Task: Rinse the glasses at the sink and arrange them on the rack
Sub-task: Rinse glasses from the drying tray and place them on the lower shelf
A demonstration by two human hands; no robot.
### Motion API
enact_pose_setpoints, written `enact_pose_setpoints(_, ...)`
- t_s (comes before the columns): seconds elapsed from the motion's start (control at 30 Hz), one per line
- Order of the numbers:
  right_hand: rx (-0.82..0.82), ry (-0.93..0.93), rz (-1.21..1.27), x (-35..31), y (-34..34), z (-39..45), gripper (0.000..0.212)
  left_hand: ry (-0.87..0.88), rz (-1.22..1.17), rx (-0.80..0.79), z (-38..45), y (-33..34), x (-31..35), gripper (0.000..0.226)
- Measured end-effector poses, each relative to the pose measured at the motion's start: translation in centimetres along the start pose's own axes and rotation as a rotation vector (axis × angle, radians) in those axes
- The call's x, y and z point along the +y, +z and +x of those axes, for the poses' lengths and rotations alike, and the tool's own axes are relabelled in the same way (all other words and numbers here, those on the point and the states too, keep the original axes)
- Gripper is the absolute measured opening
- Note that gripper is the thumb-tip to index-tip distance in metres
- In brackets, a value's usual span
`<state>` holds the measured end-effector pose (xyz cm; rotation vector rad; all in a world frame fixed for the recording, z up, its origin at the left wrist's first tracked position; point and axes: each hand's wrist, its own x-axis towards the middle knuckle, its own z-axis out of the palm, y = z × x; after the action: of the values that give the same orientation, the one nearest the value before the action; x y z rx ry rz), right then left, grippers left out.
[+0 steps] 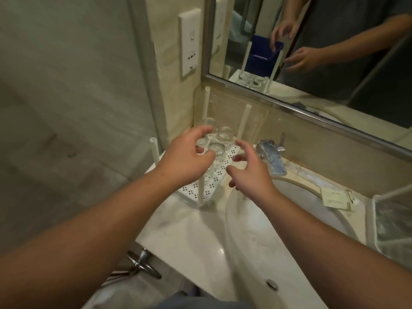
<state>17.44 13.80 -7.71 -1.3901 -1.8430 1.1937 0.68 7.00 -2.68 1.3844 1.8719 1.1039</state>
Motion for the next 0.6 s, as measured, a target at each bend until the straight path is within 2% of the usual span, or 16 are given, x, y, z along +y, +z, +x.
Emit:
enact_pose_setpoints(0.1, -0.044, -0.083, -0.244, -0.1, 1.7, 1.3, 0.054, -0.096, -0.092, 0.007, -0.1, 0.2, -2.7, 0.033)
enact_pose_setpoints(0.2, -0.16, -0.182, -0.478, -0.5, 3.1, 2.4, 0.051, -0.16, -0.116, -0.005, -0.8, 0.5, -5.1, 0.027)
enact_pose_setpoints(0.37, -0.432, -0.325, -0.816, -1.2, 4.8, 4.3, 0.065, -0.264, -0.063, -0.042, -1.3, 0.4, -7.8, 0.03)
enact_pose_setpoints(0.47, -0.469, -0.339, -0.96, -1.4, 6.0, 5.2, 0.073, -0.295, -0.054, -0.059, -1.5, 0.4, -8.7, 0.032)
enact_pose_setpoints(0.6, -0.462, -0.333, -1.057, -1.2, 7.1, 6.0, 0.069, -0.322, -0.04, -0.067, -1.6, 0.2, -9.6, 0.031)
